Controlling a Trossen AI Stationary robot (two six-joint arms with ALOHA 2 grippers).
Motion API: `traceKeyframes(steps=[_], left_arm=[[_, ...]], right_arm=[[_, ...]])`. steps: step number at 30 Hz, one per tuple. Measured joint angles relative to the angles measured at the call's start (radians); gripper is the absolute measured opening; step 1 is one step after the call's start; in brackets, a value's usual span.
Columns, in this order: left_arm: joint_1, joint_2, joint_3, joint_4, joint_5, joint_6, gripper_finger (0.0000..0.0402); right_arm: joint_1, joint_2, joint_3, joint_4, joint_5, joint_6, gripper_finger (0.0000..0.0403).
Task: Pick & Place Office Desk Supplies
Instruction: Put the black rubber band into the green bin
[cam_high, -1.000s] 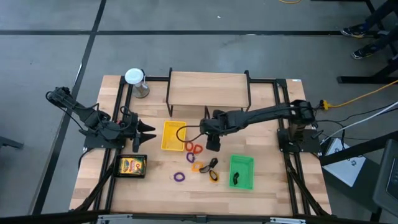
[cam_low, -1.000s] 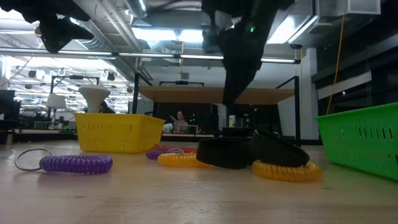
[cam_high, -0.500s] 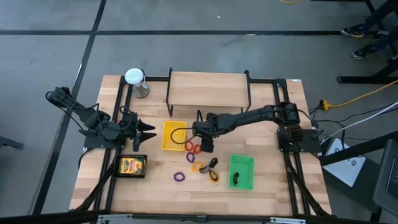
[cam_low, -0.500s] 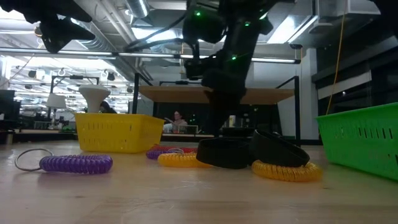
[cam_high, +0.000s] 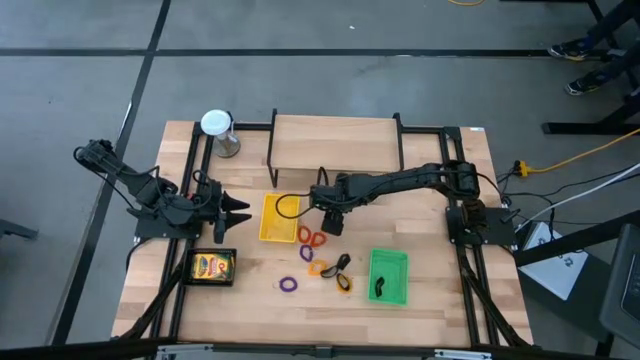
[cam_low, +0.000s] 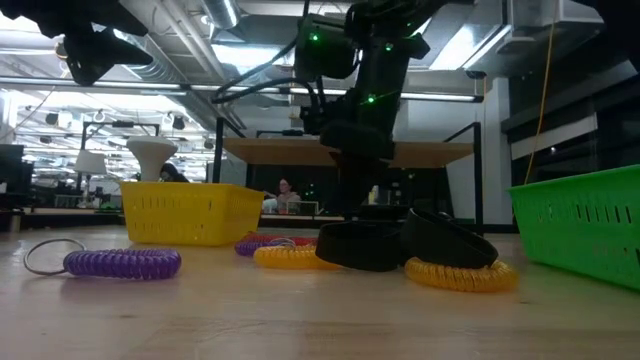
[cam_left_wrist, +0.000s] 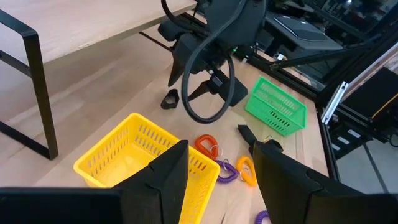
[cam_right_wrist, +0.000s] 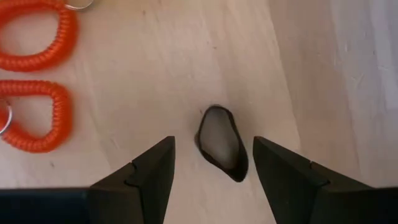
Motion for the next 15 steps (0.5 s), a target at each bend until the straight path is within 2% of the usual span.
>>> traceKeyframes(steps=[15], left_arm=[[0.000,0.000,0.000,0.002,-0.009,0.035,0.0175]], right_arm=[[-0.003,0.092,0.003,-0.003,-0.093,0.116,0.0211]])
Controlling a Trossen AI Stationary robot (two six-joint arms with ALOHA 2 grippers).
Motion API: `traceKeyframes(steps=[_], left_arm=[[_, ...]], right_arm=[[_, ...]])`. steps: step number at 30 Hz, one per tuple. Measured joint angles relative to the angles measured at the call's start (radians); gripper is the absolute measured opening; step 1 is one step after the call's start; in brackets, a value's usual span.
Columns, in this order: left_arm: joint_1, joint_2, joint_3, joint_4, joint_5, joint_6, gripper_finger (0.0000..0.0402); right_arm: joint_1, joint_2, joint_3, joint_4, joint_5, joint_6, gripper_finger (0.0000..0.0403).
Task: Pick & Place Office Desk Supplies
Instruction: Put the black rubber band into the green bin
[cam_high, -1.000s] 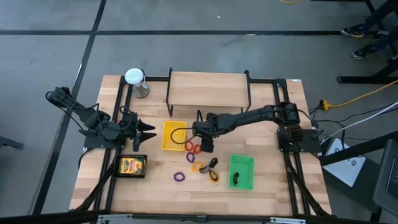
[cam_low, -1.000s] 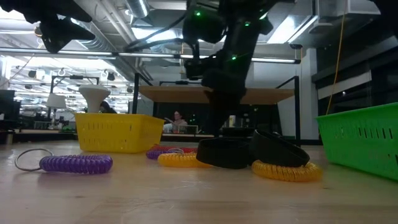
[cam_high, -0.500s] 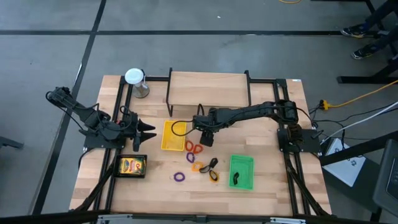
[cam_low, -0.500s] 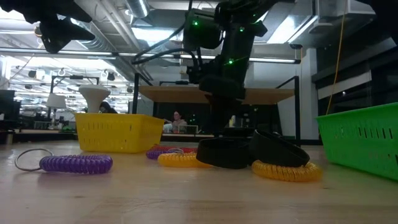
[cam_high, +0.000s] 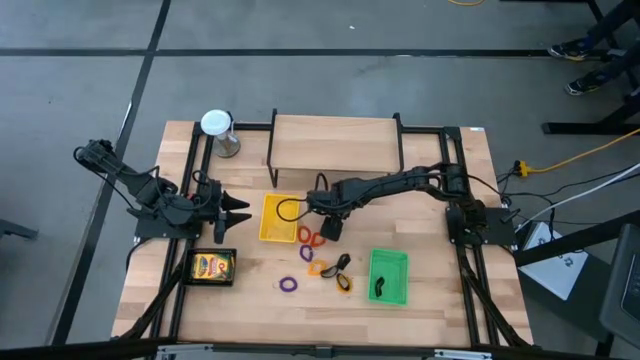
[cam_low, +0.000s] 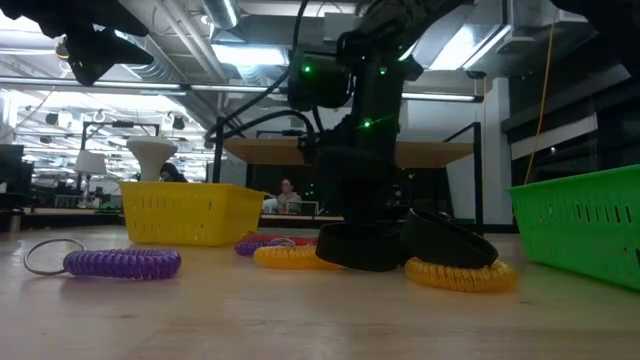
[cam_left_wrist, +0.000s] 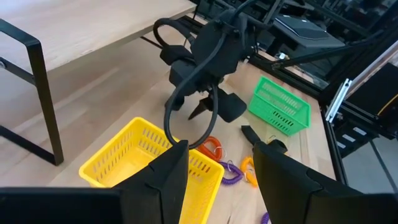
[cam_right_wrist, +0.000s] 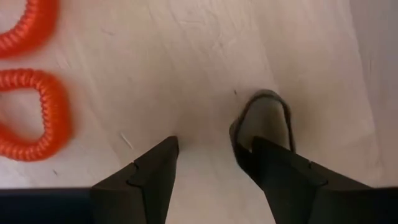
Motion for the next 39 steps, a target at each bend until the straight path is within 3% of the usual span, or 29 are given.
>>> traceKeyframes(steps=[4,11,19,27,32,39], left_arm=[[0.000,0.000,0.000,0.000,0.017,0.000,0.0175],[0.000,0.000,0.000,0.000,0.018,0.008,0.0175],[0.000,0.000,0.000,0.000,0.017,0.008,0.0175],[0.000,0.000,0.000,0.000,0.016,0.012,0.0175],[0.000,0.000,0.000,-0.001,0.015,0.018,0.0175],[0.000,0.000,0.000,-0.001,0.017,0.018,0.0175]], right_arm=[[0.001,-0.001,0.000,0.004,0.013,0.043,0.0169],[-0.003,-0.003,-0.001,0.004,-0.018,0.113,0.0015],[0.032,-0.054,0.000,0.011,-0.102,0.230,0.0006],[0.187,-0.223,0.001,0.006,-0.067,0.454,0.0003],[0.331,-0.315,0.001,-0.049,0.017,0.663,0.0002],[0.529,-0.355,0.002,-0.128,0.085,1.117,0.0001]])
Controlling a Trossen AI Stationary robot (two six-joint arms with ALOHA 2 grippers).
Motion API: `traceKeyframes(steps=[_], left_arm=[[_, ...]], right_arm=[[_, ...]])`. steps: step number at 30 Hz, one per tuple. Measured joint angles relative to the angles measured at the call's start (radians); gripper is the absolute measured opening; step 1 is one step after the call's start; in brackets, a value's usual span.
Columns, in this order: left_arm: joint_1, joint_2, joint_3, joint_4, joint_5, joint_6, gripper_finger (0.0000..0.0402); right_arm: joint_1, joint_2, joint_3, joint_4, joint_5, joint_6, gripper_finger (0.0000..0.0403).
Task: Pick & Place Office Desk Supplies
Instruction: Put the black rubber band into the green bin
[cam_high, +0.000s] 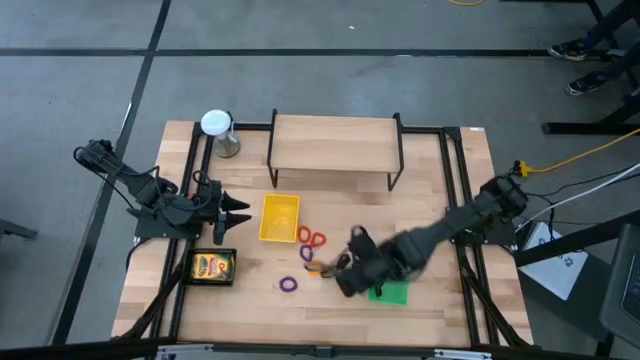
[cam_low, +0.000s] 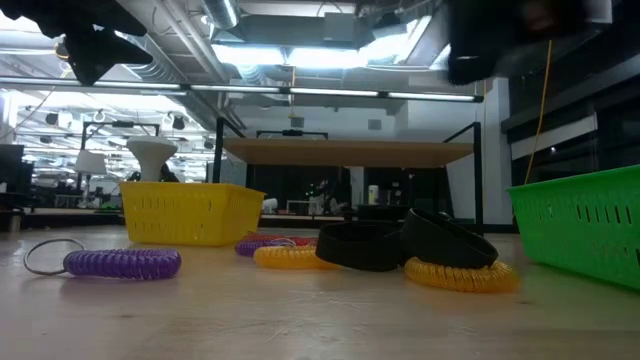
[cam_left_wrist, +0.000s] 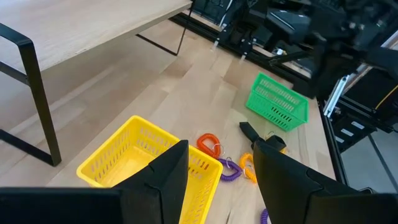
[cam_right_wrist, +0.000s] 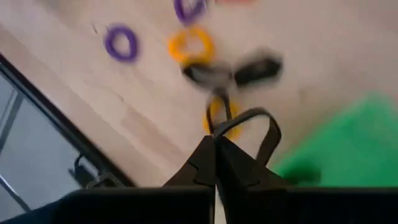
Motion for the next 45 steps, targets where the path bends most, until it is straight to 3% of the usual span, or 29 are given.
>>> traceKeyframes(steps=[7,16,19,24,29,32,41,45], left_arm=[[0.000,0.000,0.000,0.001,0.000,0.000,0.0175],[0.000,0.000,0.000,0.001,0.002,-0.008,0.0175],[0.000,0.000,0.000,0.001,0.008,-0.009,0.0175],[0.000,0.000,0.000,0.001,0.009,-0.011,0.0175],[0.000,0.000,0.000,0.001,0.009,-0.011,0.0175],[0.000,0.000,0.000,0.001,0.008,-0.010,0.0175],[0.000,0.000,0.000,0.001,0.002,-0.011,0.0175],[0.000,0.000,0.000,0.001,0.002,-0.030,0.0175]], right_arm=[[0.136,0.043,-0.001,-0.118,-0.007,0.366,0.0000],[0.166,0.067,-0.001,-0.263,0.007,0.522,0.0007],[0.165,0.067,-0.001,-0.302,0.011,0.559,0.0037],[0.166,0.067,-0.001,-0.300,0.001,0.590,0.0124],[0.165,0.067,-0.001,-0.298,0.014,0.591,0.0207],[0.156,0.067,-0.001,-0.254,0.089,0.579,0.0234],[0.020,0.104,-0.002,0.035,0.040,0.253,0.0219],[-0.051,0.124,-0.001,0.051,0.012,0.173,0.0207]])
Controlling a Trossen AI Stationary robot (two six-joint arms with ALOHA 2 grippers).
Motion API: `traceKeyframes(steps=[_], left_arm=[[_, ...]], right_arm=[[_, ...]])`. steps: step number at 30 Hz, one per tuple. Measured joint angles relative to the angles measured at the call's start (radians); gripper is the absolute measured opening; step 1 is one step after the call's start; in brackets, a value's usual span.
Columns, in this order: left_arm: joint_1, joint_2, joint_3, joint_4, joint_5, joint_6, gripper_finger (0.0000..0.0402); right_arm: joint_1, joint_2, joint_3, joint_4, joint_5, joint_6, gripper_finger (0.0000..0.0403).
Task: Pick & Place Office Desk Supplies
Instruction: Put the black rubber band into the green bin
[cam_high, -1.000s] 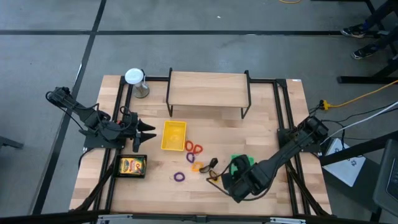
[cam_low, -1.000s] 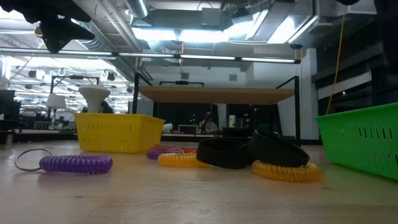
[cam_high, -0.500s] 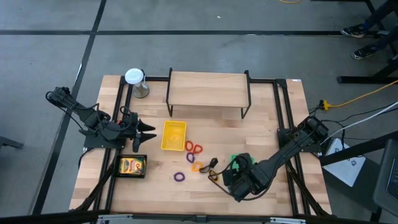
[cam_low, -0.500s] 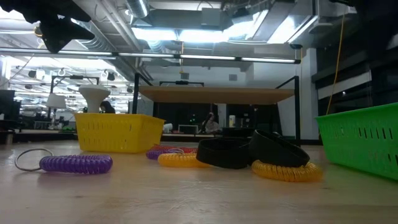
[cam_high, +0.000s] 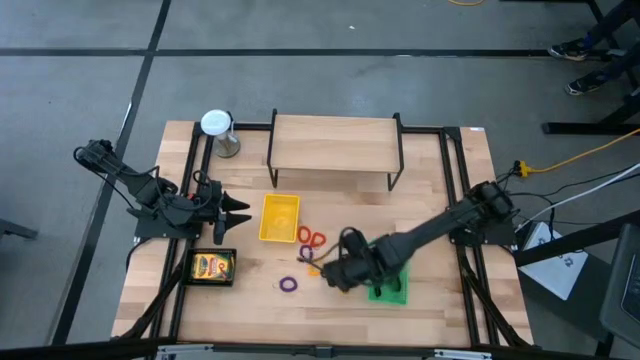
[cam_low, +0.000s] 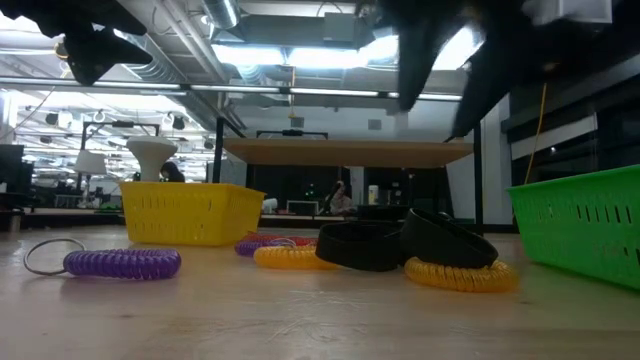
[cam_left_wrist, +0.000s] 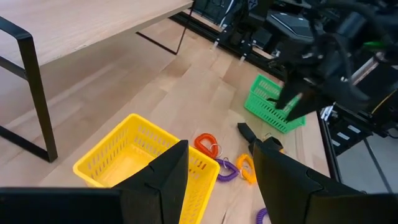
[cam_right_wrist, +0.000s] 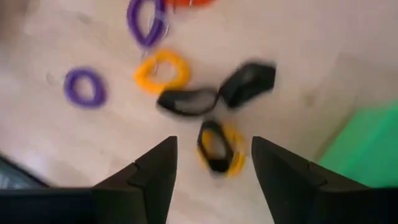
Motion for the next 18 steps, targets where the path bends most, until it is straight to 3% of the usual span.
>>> traceKeyframes(steps=[6,18], left_arm=[[0.000,0.000,0.000,-0.001,0.000,-0.003,0.0175],[0.000,0.000,0.000,-0.053,0.000,-0.034,0.0175]], right_arm=[[-0.044,0.017,0.000,0.003,-0.019,-0.144,0.0198],[-0.090,0.109,0.000,0.029,-0.055,-0.090,0.0169]])
